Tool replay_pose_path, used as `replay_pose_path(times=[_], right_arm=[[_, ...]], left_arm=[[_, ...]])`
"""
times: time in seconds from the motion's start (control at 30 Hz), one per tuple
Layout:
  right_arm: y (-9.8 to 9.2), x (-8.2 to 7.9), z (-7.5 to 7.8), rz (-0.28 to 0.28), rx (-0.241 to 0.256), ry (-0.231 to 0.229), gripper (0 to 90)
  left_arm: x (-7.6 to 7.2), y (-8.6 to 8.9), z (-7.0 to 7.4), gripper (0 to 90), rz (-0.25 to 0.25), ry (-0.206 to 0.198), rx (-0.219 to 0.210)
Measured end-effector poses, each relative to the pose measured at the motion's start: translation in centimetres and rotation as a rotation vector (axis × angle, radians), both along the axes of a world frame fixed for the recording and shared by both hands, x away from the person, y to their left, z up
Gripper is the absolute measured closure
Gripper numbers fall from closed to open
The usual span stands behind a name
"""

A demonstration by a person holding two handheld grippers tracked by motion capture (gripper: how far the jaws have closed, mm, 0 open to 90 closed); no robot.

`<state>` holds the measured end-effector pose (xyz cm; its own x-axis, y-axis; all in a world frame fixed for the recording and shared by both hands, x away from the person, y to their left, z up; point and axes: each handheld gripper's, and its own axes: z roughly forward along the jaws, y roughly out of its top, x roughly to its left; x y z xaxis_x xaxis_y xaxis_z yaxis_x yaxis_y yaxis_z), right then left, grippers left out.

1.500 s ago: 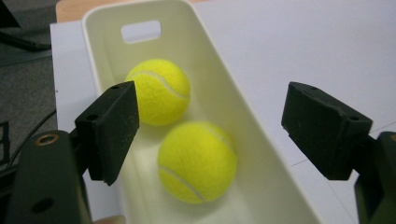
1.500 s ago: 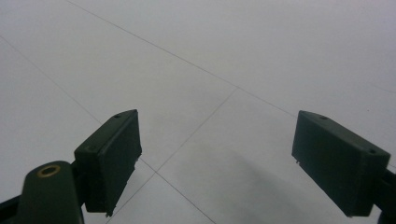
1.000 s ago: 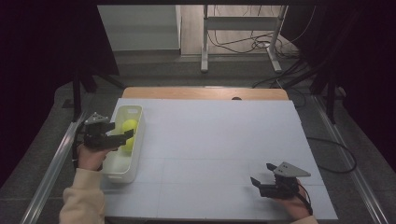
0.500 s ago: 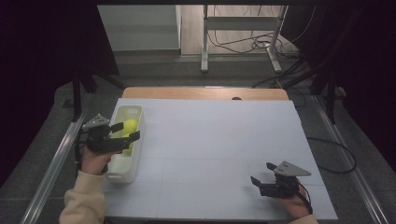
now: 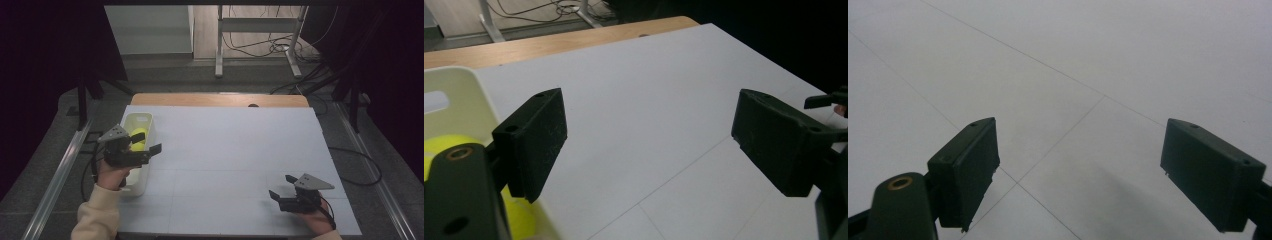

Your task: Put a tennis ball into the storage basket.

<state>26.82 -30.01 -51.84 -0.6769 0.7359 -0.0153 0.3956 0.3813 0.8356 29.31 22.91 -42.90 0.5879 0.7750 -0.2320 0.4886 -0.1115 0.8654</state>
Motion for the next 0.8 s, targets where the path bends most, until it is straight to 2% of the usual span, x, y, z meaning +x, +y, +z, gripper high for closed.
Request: replay_pose_path(times=[0.4, 0.8], right_arm=[[-0.1, 0.0, 0.1, 0.005, -0.001, -0.001, 16.2], [-0.4, -0.6, 0.2, -0.012, -0.009, -0.01, 16.3]], left_arm=[[-1.3, -2.4, -0.8, 15.3, -0.065, 0.009, 0.007], [-2.8, -4.5, -1.6, 15.3, -0.137, -0.001, 0.028]])
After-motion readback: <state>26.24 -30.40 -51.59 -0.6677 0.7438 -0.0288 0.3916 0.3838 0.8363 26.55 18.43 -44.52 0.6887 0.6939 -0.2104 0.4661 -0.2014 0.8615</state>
